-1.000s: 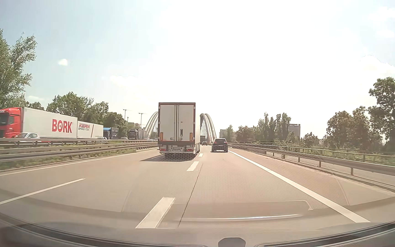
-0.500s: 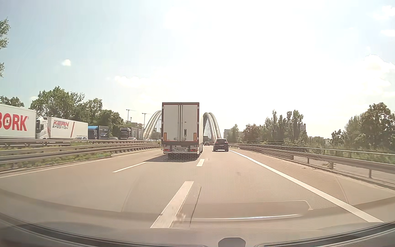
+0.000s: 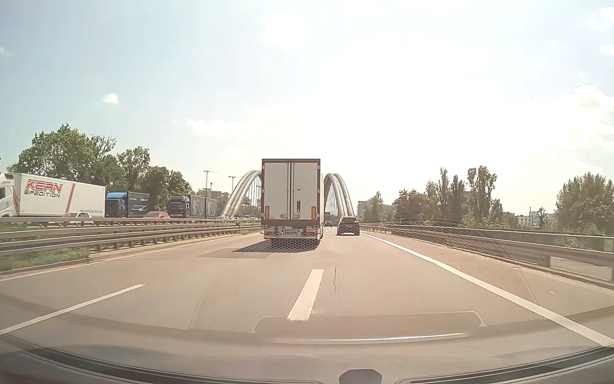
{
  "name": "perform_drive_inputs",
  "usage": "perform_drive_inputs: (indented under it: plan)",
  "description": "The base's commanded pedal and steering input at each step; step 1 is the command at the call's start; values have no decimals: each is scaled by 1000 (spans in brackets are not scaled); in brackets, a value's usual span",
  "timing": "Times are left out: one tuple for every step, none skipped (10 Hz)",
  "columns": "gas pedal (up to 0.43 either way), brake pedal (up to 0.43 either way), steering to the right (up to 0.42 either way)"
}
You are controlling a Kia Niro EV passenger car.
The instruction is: Follow the waypoints while adhering to traffic rules and regulations
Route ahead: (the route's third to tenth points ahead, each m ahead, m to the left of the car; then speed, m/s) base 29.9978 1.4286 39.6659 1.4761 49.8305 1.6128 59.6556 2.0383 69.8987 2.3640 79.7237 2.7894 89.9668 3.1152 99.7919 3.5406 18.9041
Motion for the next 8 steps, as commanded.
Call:
perform_drive_inputs:
  plan:
    - [240, 30, -11]
    - [248, 30, -11]
    - [248, 30, -11]
    - [260, 30, -11]
    - [268, 30, -11]
    - [268, 30, -11]
    - [268, 30, -9]
    - [268, 30, -3]
